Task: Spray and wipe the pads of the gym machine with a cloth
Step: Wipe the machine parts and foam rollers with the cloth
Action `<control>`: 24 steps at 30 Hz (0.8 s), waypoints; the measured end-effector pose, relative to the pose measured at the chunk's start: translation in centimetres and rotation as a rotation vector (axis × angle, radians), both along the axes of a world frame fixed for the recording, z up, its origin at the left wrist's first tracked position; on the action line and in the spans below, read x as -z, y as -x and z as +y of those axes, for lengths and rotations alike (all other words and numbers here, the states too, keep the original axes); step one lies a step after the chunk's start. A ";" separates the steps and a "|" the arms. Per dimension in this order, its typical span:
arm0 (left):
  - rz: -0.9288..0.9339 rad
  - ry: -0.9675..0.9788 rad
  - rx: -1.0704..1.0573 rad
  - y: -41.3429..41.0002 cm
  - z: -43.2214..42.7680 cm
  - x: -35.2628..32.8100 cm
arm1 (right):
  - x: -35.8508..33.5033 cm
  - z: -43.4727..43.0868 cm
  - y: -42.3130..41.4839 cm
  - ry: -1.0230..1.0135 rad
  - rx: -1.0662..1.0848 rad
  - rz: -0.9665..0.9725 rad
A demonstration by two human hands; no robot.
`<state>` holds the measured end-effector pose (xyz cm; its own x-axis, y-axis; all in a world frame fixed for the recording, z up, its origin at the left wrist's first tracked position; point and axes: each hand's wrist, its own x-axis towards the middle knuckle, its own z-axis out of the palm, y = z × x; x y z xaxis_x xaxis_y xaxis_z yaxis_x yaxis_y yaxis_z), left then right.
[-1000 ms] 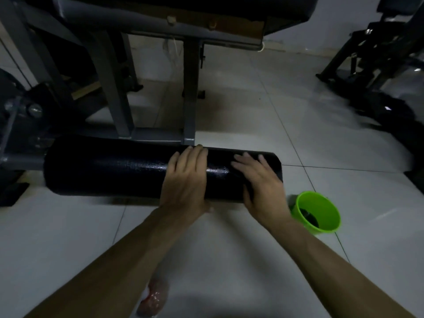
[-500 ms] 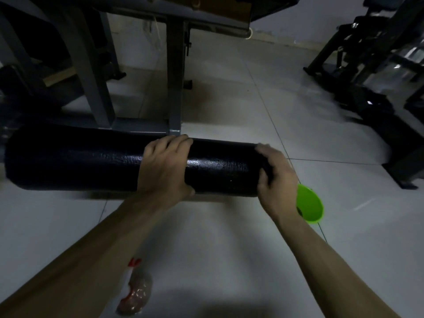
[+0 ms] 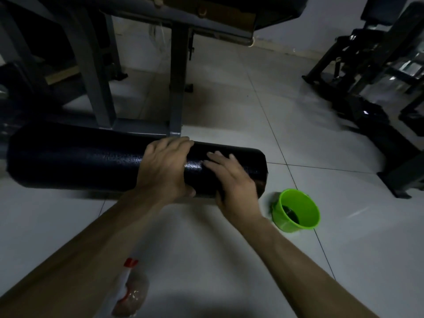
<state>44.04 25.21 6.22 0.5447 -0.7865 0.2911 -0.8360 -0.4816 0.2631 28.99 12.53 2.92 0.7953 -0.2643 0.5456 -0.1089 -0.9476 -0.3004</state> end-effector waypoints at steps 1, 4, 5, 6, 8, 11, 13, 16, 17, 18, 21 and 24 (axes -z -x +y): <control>0.003 0.002 0.006 0.0 0.1 0.0 | 0.3 -1.5 1.9 0.038 0.019 0.007; 0.001 0.003 0.011 0.2 0.2 -0.2 | 0.8 -4.8 7.0 -0.021 0.153 -0.081; 0.000 0.006 0.013 0.2 0.2 -0.2 | 0.9 -4.9 7.5 -0.058 0.197 -0.117; -0.002 0.007 0.020 0.2 0.2 -0.2 | 1.0 -4.6 7.2 -0.096 0.228 -0.141; 0.000 0.012 0.048 0.0 0.5 -0.1 | 1.0 -3.1 5.6 -0.156 0.263 -0.175; -0.027 0.025 0.070 -1.0 2.5 -0.1 | 1.1 -0.5 1.8 -0.184 0.205 -0.188; -0.109 0.041 0.036 -2.3 4.8 0.0 | 1.0 1.8 -1.2 -0.165 0.124 -0.159; -0.128 0.050 -0.055 -4.2 8.3 0.5 | 0.1 5.8 -6.2 -0.123 0.015 -0.105; -0.128 0.047 -0.080 -4.5 9.1 0.6 | -0.2 6.9 -7.5 -0.107 -0.039 -0.092; -0.125 0.042 -0.097 -4.8 9.8 0.9 | -0.5 7.7 -8.5 -0.084 -0.092 -0.076; -0.100 0.052 -0.102 -5.3 10.5 1.4 | -0.7 6.5 -8.0 0.009 -0.194 -0.027; -0.073 0.113 -0.103 -5.9 10.5 1.6 | -0.3 2.5 -3.2 0.045 -0.099 -0.034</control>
<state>49.93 35.71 4.66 0.5951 -0.6871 0.4168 -0.8024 -0.5368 0.2608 32.15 15.07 3.27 0.7969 -0.1597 0.5826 -0.0042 -0.9658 -0.2591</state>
